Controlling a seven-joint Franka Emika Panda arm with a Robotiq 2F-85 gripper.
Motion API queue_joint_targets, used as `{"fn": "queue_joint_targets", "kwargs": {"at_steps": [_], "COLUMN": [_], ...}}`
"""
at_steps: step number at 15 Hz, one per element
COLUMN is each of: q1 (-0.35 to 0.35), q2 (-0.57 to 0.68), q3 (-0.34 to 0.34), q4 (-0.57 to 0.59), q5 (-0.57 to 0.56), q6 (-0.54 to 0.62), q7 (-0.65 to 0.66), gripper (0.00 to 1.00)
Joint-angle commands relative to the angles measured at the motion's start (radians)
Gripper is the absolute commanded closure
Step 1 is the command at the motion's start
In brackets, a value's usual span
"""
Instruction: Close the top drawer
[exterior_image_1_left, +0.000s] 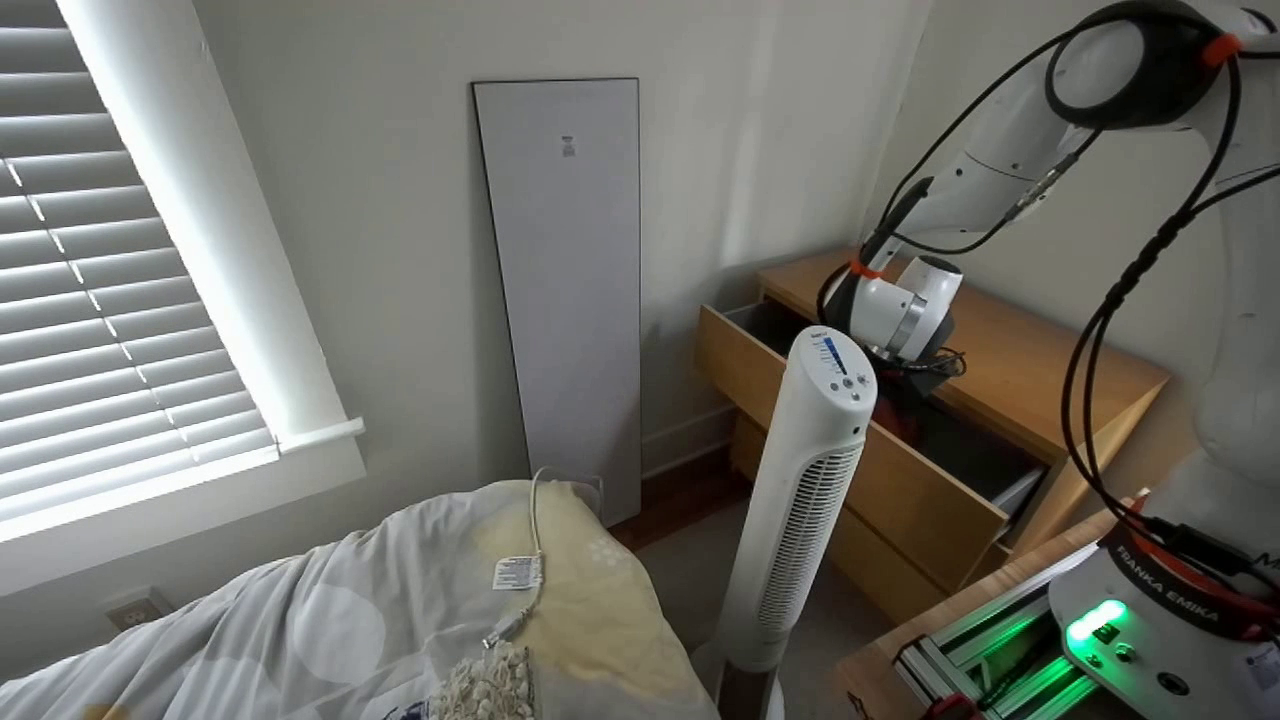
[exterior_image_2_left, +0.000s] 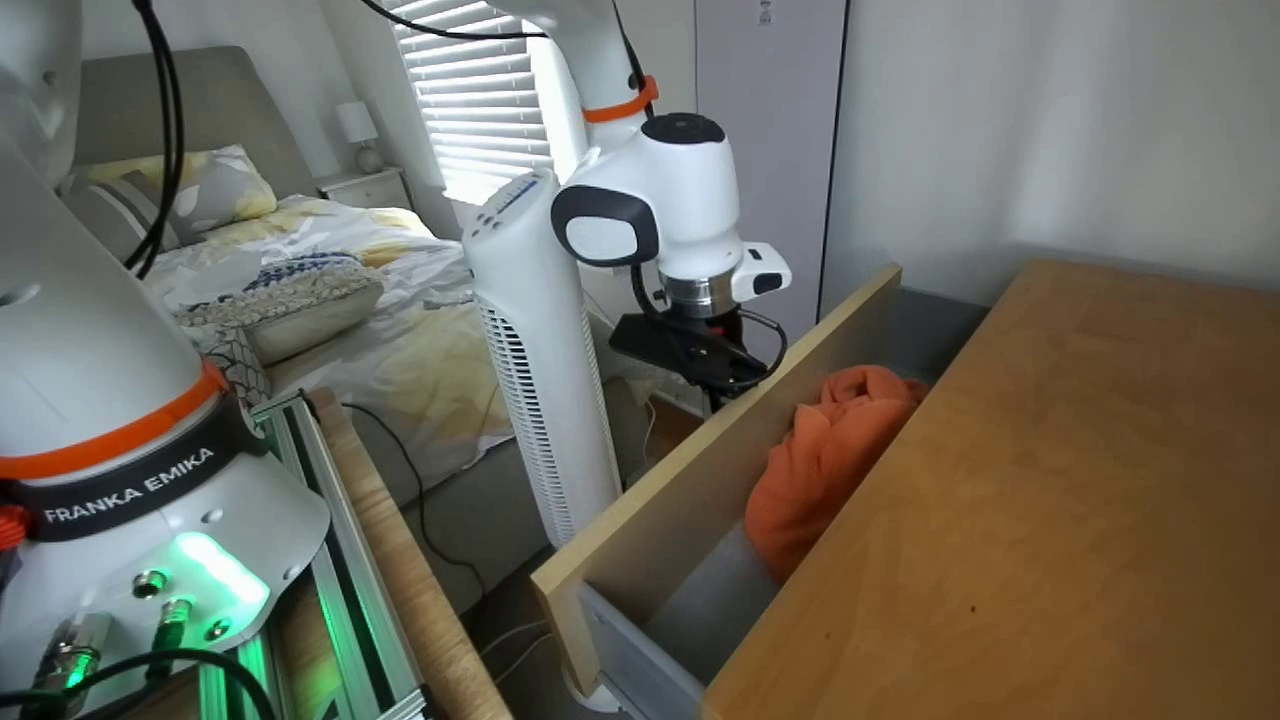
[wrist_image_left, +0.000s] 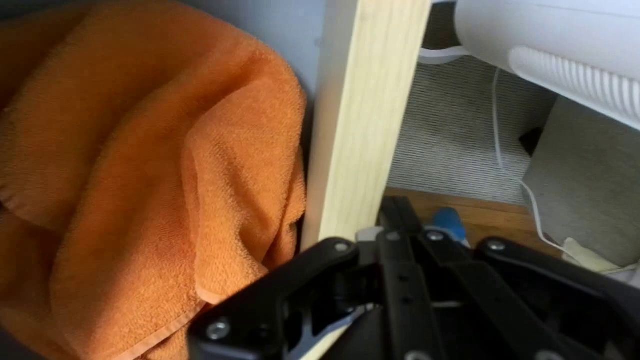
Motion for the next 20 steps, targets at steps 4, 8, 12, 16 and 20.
{"fn": "queue_joint_targets", "kwargs": {"at_steps": [4,8,12,16,20], "q1": [-0.025,0.018,0.142,0.267,0.246], "q2": [0.070,0.086,0.072,0.077,0.095], "q3": [-0.095,-0.157,-0.288,-0.410,-0.383], "q4": [0.074,0.086,0.065,0.051,0.073], "q5": [0.000,0.028,0.030,0.029,-0.038], "q6": [0.195,0.211,0.136,-0.007,-0.003], "q7": [-0.003,0.038,0.179,0.311,0.404], "gripper": [1.00,1.00,1.00,1.00,1.00]}}
